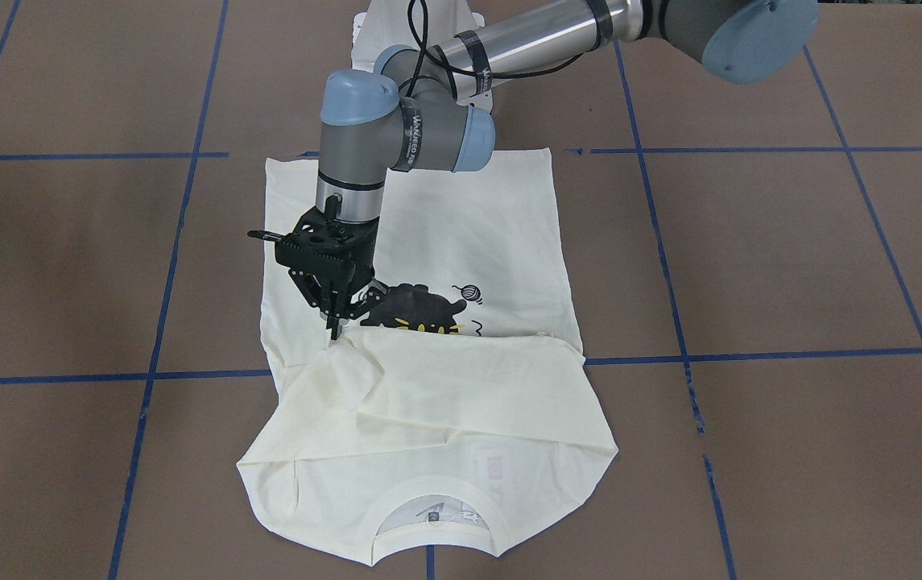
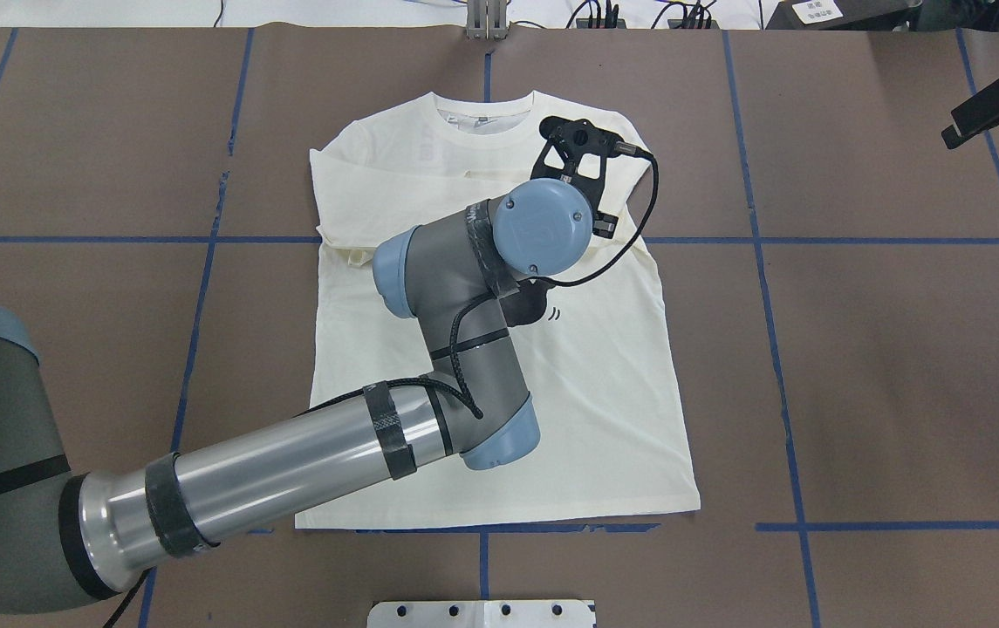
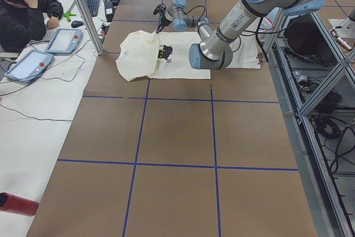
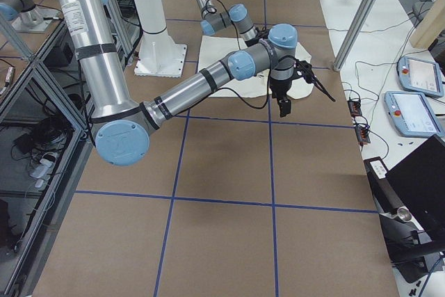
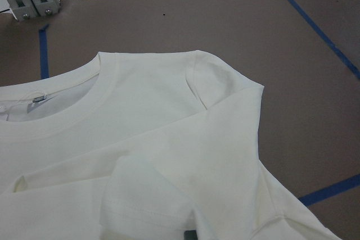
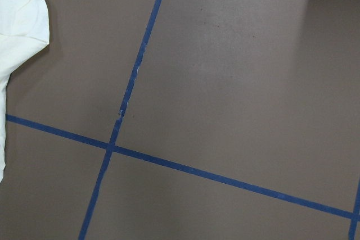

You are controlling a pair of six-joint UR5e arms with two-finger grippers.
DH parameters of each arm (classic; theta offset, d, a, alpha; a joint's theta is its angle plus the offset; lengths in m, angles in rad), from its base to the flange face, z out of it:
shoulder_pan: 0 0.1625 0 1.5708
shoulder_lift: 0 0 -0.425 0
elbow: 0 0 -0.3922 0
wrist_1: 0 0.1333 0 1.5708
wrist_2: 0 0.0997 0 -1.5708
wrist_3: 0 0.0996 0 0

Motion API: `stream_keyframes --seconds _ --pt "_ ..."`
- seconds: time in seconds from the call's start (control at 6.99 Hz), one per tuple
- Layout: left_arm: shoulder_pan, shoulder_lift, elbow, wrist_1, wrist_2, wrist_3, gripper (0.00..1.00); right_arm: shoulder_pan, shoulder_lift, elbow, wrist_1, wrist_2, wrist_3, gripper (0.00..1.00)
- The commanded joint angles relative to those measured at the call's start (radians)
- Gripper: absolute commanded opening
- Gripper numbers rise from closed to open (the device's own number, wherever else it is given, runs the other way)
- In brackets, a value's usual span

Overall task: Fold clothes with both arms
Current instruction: 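Carry the held sleeve across the chest toward the far shoulder, then release the sleeve and withdraw the left arm while the right arm approaches the shoulder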

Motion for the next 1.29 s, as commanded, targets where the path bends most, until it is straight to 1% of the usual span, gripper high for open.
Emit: stream_keyframes --seconds 0.0,0.14,0.29,0.43,0.57,0.72,0.86,1.0,1.14 --pt "0.010 0.028 -0.007 -0.160 -0.007 -0.034 1.00 0.000 0.005 -0.003 0.001 0.000 0.000 1.00" --pt "0.004 0.037 -0.013 -0.165 -0.030 -0.042 1.00 -0.001 0.011 -0.001 0.001 0.000 0.000 1.00" --pt "-0.047 0.039 -0.015 -0.129 -0.171 -0.033 1.00 -0.009 0.026 -0.002 0.004 0.000 -0.002 1.00" --pt "-0.102 0.081 -0.079 -0.056 -0.279 -0.016 1.00 -0.038 0.058 -0.009 0.050 -0.002 0.001 1.00" --pt "-0.136 0.142 -0.193 0.062 -0.291 0.060 1.00 -0.073 0.060 -0.013 0.117 -0.003 0.048 1.00" --pt "-0.178 0.202 -0.301 0.183 -0.317 0.125 1.00 -0.125 0.078 -0.013 0.148 -0.033 0.146 1.00" --pt "-0.233 0.286 -0.420 0.237 -0.369 0.183 1.00 -0.188 0.124 -0.015 0.152 -0.110 0.205 1.00" --pt "-0.288 0.406 -0.517 0.233 -0.466 0.258 1.00 -0.251 0.147 -0.015 0.152 -0.183 0.289 1.00" --pt "-0.346 0.509 -0.623 0.238 -0.505 0.330 1.00 -0.321 0.191 -0.016 0.138 -0.249 0.367 1.00"
